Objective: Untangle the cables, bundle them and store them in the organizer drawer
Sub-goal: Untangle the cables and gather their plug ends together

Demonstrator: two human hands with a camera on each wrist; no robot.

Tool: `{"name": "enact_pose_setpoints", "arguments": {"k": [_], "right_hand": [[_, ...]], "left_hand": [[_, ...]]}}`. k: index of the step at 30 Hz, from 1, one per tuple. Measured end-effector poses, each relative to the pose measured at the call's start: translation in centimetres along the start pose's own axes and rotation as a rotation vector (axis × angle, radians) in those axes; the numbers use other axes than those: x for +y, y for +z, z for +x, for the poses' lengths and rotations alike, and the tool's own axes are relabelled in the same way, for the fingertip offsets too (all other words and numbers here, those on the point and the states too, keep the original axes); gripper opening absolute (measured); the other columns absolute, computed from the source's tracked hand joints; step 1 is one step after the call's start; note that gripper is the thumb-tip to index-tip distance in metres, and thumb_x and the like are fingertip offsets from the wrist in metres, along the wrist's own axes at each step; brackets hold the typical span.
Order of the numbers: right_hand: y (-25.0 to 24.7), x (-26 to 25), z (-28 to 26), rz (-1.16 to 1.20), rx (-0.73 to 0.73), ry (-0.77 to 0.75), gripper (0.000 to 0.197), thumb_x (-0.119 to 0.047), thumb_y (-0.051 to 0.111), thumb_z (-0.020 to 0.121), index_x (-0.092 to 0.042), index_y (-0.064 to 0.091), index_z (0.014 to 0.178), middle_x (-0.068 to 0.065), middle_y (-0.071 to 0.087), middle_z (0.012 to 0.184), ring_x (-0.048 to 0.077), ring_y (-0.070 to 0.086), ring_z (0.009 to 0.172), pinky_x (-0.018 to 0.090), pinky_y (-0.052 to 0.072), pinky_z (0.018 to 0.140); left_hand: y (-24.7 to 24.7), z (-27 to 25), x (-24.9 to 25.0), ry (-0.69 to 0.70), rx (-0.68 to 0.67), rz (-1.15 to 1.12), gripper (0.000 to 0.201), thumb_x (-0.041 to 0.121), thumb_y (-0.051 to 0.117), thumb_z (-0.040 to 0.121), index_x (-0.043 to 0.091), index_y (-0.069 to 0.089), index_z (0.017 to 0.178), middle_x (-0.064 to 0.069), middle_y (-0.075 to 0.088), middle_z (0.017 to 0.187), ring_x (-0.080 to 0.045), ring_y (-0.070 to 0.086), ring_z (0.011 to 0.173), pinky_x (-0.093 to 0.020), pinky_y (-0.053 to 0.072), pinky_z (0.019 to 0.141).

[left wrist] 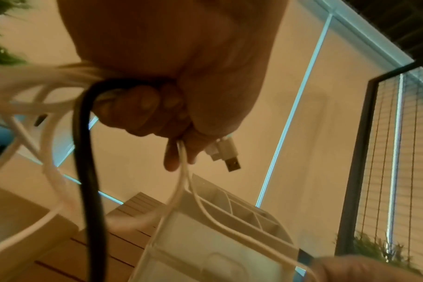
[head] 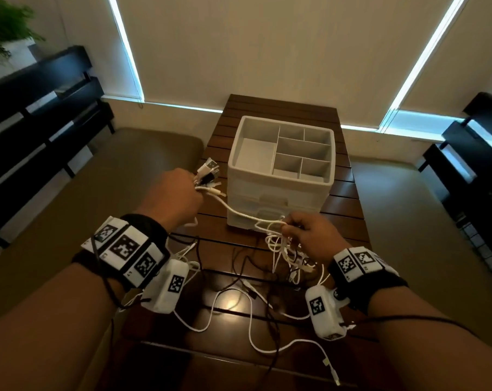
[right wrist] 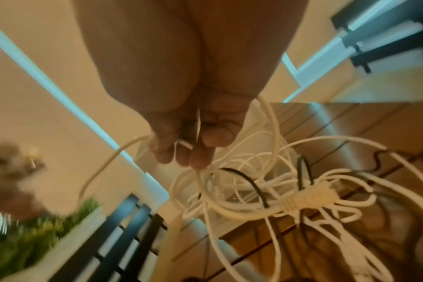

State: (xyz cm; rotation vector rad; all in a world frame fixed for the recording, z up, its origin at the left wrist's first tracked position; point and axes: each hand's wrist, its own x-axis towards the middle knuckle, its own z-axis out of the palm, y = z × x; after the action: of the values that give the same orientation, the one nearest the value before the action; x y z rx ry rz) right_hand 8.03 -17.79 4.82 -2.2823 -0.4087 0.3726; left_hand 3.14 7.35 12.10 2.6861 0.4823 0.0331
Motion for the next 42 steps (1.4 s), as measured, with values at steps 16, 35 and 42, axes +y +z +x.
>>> {"name": "enact_pose_setpoints", "arguments": {"k": [16, 35, 42], "right_hand": [[0.1, -2.9, 0.4, 0.049, -0.183, -0.100, 0.002, -0.009, 0.065, 0.087, -0.009, 0.064, 0.089, 0.001, 0.066, 0.082, 0.009, 0.060, 0.075, 0.029, 0.049, 0.074], [0.4, -2.1, 1.8, -0.497, 0.034, -0.048, 0.006, -0.016, 0.064, 0.083, -0.014, 0.061, 0.079, 0.003, 0.057, 0.093, 0.023, 0.061, 0.083, 0.032, 0.049, 0.072], [-0.2, -0.7, 1.0, 0.317, 0.134, 0.103, 0.011, 0.002, 0.070, 0.079, -0.007, 0.064, 0.083, 0.012, 0.066, 0.090, 0.024, 0.068, 0.075, 0.045, 0.059, 0.071]], "left_hand": [[4.2, -2.1, 3.5, 0.214, -0.295, -0.295, 0.020, 0.023, 0.066, 0.088, 0.013, 0.068, 0.072, -0.001, 0.061, 0.064, -0.017, 0.056, 0.060, -0.026, 0.037, 0.051], [1.0, -2.3, 3.3, 0.218, -0.185, -0.384, 0.026, 0.022, 0.065, 0.090, 0.016, 0.061, 0.065, 0.005, 0.053, 0.057, -0.004, 0.042, 0.046, -0.011, 0.031, 0.041], [0.9, -1.5, 1.4, 0.070, -0.170, -0.437, 0.020, 0.018, 0.065, 0.090, 0.016, 0.065, 0.070, -0.001, 0.056, 0.061, -0.015, 0.047, 0.053, -0.025, 0.036, 0.051]]}}
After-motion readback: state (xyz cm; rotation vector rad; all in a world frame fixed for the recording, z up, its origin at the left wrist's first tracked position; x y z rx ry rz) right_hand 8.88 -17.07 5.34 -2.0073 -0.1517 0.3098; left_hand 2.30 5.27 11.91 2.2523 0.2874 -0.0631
